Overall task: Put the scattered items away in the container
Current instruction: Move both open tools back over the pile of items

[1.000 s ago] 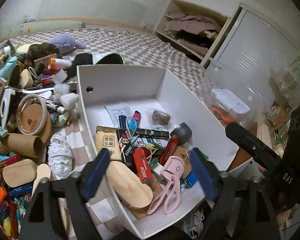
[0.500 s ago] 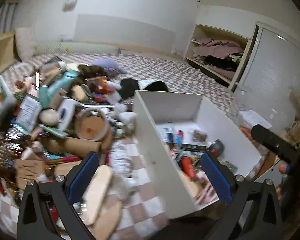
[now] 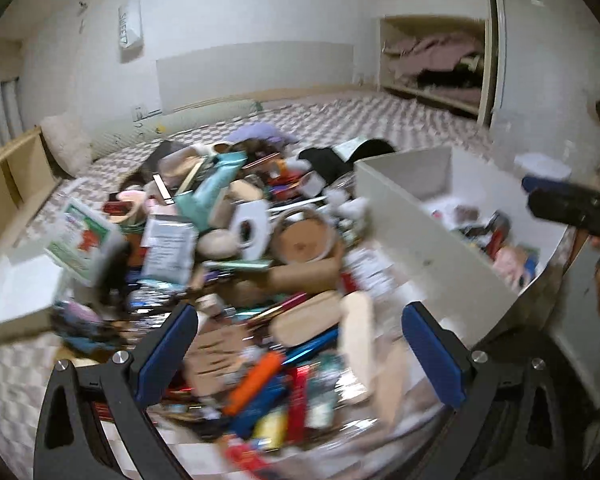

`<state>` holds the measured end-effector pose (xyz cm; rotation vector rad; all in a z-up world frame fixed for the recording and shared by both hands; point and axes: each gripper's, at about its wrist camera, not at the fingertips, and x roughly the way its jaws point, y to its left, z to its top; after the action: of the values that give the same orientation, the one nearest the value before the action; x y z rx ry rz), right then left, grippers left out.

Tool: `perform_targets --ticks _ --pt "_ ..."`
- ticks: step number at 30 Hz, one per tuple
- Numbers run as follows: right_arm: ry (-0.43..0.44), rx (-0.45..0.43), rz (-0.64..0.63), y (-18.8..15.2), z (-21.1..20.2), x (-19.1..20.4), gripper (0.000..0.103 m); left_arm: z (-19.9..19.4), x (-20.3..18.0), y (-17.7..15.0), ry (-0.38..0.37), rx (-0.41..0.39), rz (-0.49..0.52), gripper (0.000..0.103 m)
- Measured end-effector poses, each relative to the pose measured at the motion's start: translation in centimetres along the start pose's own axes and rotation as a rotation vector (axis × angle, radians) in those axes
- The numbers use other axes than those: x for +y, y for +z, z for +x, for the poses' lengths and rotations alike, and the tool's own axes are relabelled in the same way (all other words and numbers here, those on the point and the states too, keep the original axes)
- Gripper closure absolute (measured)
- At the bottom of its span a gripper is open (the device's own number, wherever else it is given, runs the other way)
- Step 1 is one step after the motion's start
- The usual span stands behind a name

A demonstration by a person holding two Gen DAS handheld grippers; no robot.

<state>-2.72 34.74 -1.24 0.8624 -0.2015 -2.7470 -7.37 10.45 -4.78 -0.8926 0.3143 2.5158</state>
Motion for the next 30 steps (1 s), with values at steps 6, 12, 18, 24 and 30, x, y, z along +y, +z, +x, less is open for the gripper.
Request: perform_targets --ticks 6,12,18,24,30 --pt "0.042 -0.054 -0.123 -0.1 1.7 3.7 0.0 -0.2 4.3 -1.0 -0.004 0.036 0.051 0.0" --pt "0.114 0.086 -0.256 -1.0 5.9 8.4 0.0 0.3 6.4 -2.2 -0.069 0.074 0.076 0.002" --pt "0.202 0.238 -0.373 -2.6 10.3 12.3 0.0 0.1 6.9 -4.3 -0.143 0.104 0.132 0.01" --pt "0.254 0.371 -0.414 -5.3 13.5 13.3 0.0 -0.1 7.3 -5.4 -0.25 0.125 0.167 0.015" --pt "0.246 0.452 -0.405 -7.0 15.6 12.5 0.0 0.4 6.6 -6.1 -0.315 0.164 0.298 0.015"
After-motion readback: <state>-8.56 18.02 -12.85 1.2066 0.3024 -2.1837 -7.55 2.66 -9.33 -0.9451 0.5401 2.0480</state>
